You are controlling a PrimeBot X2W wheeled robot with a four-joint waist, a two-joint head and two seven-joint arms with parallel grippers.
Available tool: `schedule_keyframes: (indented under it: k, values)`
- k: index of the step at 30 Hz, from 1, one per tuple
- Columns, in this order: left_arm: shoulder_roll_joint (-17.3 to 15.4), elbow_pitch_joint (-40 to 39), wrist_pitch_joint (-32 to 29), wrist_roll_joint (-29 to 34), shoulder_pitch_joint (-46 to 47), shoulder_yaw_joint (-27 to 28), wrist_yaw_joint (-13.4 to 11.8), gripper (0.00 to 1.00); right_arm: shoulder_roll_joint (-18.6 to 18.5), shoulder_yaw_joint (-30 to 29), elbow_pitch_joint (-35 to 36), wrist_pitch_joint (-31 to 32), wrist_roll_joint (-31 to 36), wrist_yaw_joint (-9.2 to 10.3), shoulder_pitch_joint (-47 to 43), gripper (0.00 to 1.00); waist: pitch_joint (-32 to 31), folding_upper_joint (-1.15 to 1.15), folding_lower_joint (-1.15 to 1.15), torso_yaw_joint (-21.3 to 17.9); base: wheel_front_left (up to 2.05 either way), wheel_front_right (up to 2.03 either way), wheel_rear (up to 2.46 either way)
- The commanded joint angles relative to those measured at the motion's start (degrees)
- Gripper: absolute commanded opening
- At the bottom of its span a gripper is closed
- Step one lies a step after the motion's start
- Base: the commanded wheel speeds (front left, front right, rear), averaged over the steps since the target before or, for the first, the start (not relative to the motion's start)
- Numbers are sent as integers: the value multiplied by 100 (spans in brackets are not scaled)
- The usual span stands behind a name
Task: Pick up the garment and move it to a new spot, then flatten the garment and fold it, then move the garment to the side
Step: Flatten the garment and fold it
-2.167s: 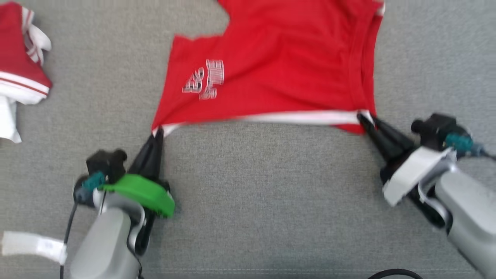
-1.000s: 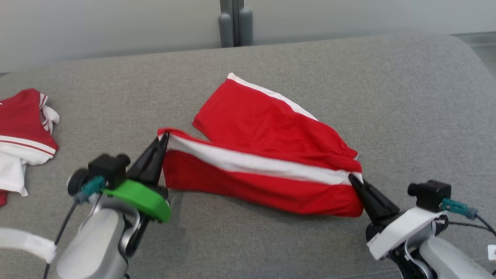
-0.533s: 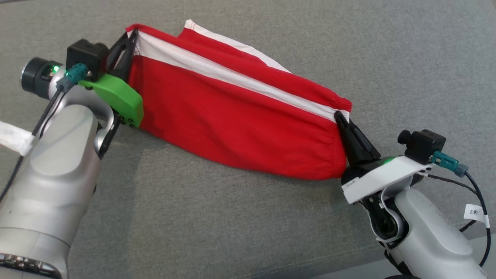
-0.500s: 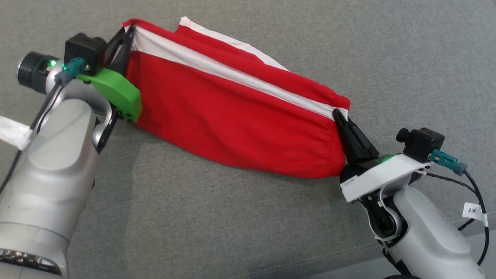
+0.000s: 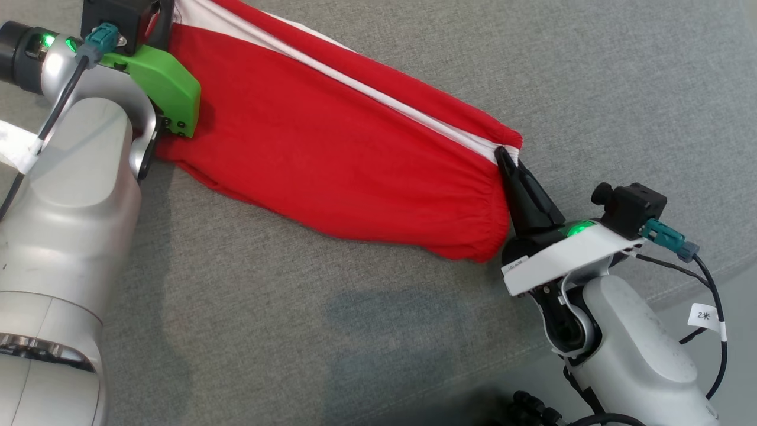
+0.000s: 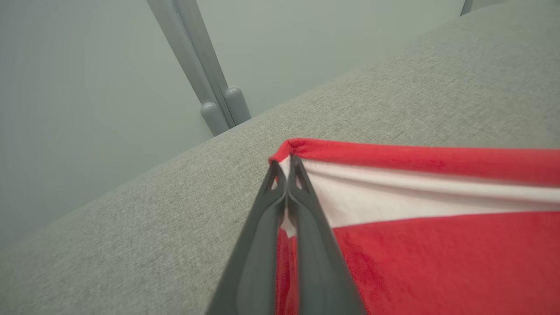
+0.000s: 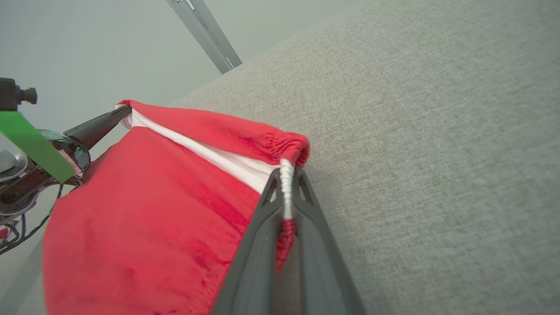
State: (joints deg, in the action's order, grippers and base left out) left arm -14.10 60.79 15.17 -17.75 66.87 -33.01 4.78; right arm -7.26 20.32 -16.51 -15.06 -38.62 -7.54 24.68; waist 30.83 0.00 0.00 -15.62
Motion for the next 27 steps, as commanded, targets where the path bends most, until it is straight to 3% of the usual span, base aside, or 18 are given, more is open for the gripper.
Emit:
schedule_keyframes:
  k: [1, 4, 5, 6, 7, 8, 21, 27]
  values:
    - [-12, 55, -6, 7, 61, 19, -43, 0, 20, -68, -17, -19, 60, 10, -34, 0, 114, 0, 0, -117, 0, 0, 0]
    - [27, 200, -6, -1, 34, 54, -89, 0, 132, -238, 22, -18, 248, 10, -40, 0, 103, 0, 0, -124, 0, 0, 0]
    - [51, 229, -6, -3, 12, 58, -85, 15, 169, -291, 26, -18, 305, 10, -54, 4, 90, 0, 0, -121, 0, 0, 0]
    - [71, 238, -6, 4, -13, 58, -81, 48, 196, -343, 27, -19, 360, 10, -74, 42, 73, 0, 0, -114, 0, 0, 0]
    - [87, 224, -6, -2, -38, 80, -86, 100, 219, -387, 30, -18, 428, 10, -90, 91, 56, 0, 0, -102, 0, 0, 0]
    - [107, 195, -6, -27, -71, 108, -103, 100, 240, -440, 32, -19, 483, 10, -107, 100, 33, 0, 0, -80, 0, 0, 0]
    - [404, -131, -6, -631, -1028, 937, 19, 100, 401, -2018, 473, -18, 1979, 8, -743, 100, -618, 0, 0, 342, 0, 0, 0]
    - [569, 353, -8, -993, -1501, 1144, 176, 100, 429, -2067, 392, -18, 1866, 8, -939, 100, -792, 0, 0, 389, 0, 0, 0]
